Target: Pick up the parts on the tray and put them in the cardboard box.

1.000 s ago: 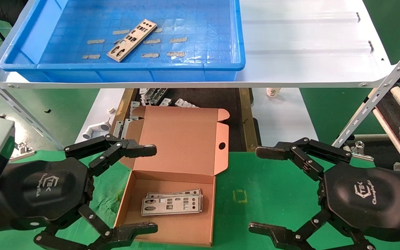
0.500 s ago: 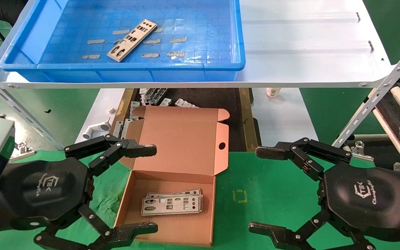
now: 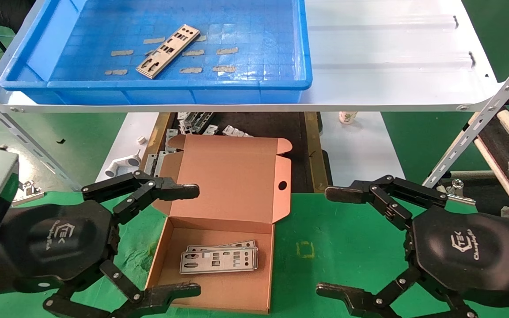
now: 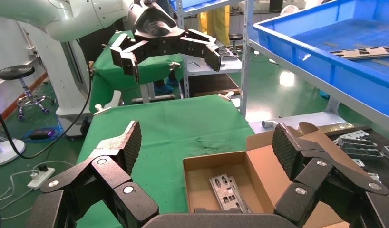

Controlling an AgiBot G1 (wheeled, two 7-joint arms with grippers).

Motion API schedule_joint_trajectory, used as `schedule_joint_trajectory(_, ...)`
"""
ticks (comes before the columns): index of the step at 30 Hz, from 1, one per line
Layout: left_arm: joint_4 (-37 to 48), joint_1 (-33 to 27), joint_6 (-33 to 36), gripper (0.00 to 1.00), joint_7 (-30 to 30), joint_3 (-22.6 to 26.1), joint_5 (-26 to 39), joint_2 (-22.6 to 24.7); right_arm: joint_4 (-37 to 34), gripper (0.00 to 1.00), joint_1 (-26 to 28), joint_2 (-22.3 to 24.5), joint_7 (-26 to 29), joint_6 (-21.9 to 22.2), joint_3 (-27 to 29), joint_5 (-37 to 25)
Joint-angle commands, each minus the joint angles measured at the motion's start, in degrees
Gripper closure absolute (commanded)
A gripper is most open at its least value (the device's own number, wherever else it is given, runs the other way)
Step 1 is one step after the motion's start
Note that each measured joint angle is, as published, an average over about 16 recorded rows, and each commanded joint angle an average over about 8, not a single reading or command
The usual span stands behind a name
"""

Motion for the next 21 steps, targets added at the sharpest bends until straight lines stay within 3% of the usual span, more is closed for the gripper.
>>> schedule_joint_trajectory(1, 0.0, 0.0, 0.0, 0.0, 0.0, 0.0, 0.0, 0.0, 0.0, 0.0, 0.0, 0.0, 0.0, 0.0, 0.0, 0.0)
schedule_joint_trajectory(21, 0.0, 0.0, 0.0, 0.0, 0.0, 0.0, 0.0, 0.0, 0.0, 0.0, 0.0, 0.0, 0.0, 0.0, 0.0, 0.0)
